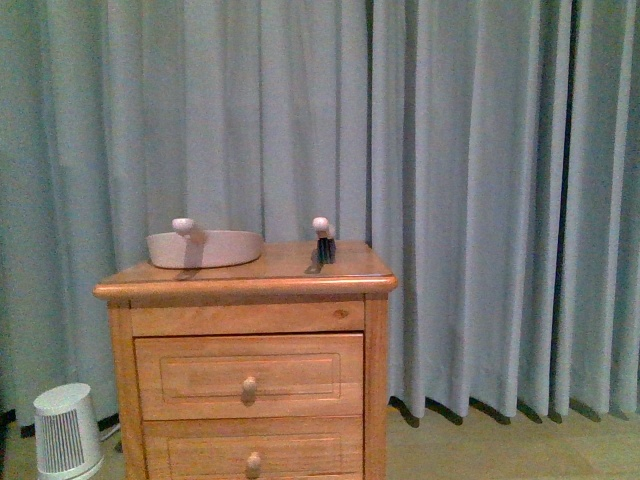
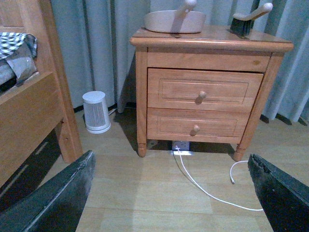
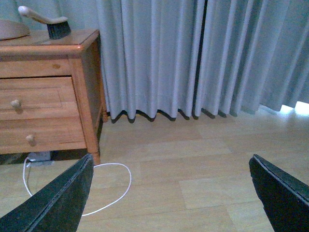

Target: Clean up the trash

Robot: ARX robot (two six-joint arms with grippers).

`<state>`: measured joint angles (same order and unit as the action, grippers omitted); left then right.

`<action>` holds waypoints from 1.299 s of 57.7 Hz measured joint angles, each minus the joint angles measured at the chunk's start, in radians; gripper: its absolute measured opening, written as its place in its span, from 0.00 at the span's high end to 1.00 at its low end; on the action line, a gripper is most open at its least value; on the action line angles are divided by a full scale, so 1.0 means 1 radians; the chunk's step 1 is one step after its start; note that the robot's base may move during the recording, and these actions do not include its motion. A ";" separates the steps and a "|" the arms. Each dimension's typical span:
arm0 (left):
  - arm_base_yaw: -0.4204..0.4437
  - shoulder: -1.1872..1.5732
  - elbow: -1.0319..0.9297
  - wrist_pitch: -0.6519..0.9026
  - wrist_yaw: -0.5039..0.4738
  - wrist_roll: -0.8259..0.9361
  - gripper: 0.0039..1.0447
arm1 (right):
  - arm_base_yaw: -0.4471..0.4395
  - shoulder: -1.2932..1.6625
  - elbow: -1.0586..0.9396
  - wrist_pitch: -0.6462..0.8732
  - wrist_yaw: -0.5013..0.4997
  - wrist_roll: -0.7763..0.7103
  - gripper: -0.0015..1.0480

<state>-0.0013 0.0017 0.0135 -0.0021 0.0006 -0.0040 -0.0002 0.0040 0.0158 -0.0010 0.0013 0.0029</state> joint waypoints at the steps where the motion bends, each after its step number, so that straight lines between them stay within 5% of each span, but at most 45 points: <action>1: 0.000 0.000 0.000 0.000 0.000 0.000 0.07 | 0.000 0.000 0.000 0.000 0.000 0.000 0.07; 75: 0.000 -0.001 0.000 0.000 0.000 0.000 0.07 | 0.000 0.000 0.000 0.000 -0.002 0.000 0.07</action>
<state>-0.0013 0.0010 0.0135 -0.0021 0.0002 -0.0040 -0.0002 0.0036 0.0158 -0.0010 -0.0010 0.0029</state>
